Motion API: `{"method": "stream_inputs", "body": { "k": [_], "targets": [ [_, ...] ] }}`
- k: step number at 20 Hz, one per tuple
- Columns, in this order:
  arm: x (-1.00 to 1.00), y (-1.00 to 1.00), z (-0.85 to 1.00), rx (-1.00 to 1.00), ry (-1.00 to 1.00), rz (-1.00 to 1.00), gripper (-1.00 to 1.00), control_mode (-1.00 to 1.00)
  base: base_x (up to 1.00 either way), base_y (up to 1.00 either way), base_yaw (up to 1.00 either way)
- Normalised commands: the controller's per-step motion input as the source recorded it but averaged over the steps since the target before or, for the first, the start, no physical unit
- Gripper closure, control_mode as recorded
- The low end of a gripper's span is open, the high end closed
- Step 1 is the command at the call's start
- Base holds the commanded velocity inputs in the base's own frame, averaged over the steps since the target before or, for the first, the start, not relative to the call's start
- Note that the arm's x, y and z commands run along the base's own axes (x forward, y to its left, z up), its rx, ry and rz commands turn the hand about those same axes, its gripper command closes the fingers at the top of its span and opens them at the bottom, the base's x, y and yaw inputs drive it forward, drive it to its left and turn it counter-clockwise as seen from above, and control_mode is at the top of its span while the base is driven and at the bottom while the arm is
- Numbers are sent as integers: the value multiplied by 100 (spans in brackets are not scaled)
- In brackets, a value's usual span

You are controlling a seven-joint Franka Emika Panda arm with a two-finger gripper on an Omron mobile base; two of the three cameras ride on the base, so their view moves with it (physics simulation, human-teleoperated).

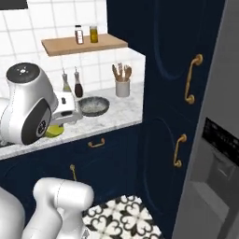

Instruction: Grab a lemon wedge from the fridge and one ice cube from the ice bowl, and put them in the glass of lemonade.

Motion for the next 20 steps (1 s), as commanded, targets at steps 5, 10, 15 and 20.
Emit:
{"method": "stream_inputs", "body": {
  "k": [5,10,15,20],
  "targets": [
    [0,0,0,0,0,0,100,100,100,-8,47],
    [0,0,0,0,0,0,100,100,100,-11,25],
    [0,0,0,0,0,0,100,100,52,0,36],
    [0,0,0,0,0,0,100,100,7,0,8]
  ]
}}
